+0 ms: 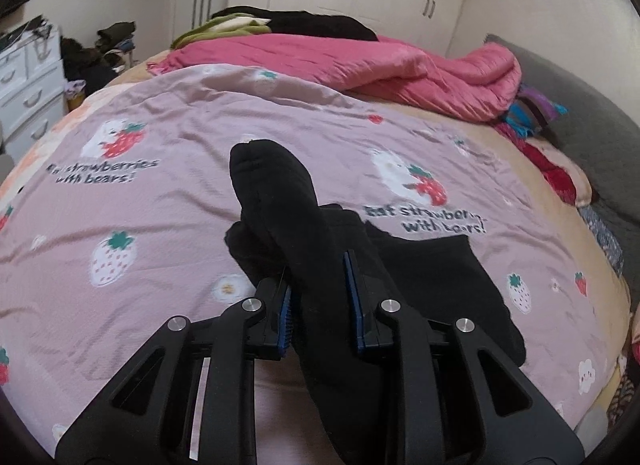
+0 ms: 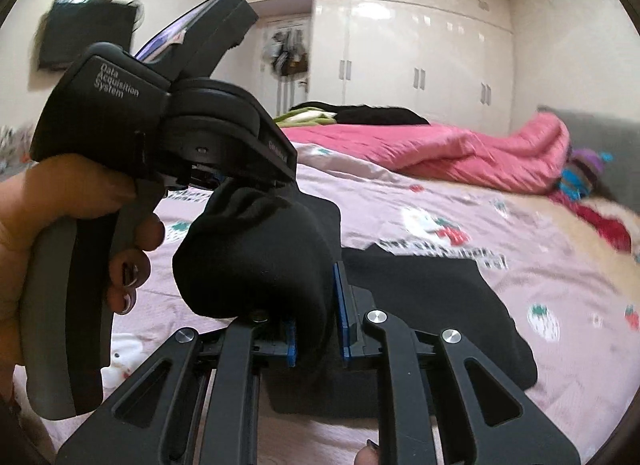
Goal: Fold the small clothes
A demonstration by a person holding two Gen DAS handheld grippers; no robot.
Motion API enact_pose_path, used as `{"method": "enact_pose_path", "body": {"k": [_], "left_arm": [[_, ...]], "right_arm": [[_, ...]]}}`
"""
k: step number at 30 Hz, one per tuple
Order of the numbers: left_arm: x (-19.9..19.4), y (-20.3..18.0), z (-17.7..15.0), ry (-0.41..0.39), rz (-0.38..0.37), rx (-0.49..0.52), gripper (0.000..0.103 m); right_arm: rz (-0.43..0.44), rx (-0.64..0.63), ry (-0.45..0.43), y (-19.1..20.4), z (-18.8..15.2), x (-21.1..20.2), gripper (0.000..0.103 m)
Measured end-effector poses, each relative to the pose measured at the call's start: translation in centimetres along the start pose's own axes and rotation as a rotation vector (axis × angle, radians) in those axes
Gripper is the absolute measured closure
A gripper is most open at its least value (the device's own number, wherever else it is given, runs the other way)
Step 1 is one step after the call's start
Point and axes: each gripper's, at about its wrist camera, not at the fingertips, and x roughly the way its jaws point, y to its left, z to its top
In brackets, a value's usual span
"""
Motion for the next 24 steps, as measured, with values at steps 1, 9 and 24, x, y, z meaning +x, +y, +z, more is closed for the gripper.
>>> {"method": "enact_pose_path", "body": {"k": [1, 9, 24], "left_arm": [[0.2, -0.8, 0.1, 0.007, 0.002, 0.012, 0.088], [4.3, -6.3, 0.2, 0.116, -0.015, 0.058, 0.088], [10.1, -12.7, -1.7, 0.252, -0.121, 0.106, 0.055]], "right_arm": [[0.0, 0.031, 0.007, -0.8, -0.1, -0.1, 0.09], [-0.02, 0.224, 0.101, -5.6, -1.7, 0.7, 0.09], [0.141, 0.627, 0.293, -13.9, -6.8, 3.2, 0.087]]}}
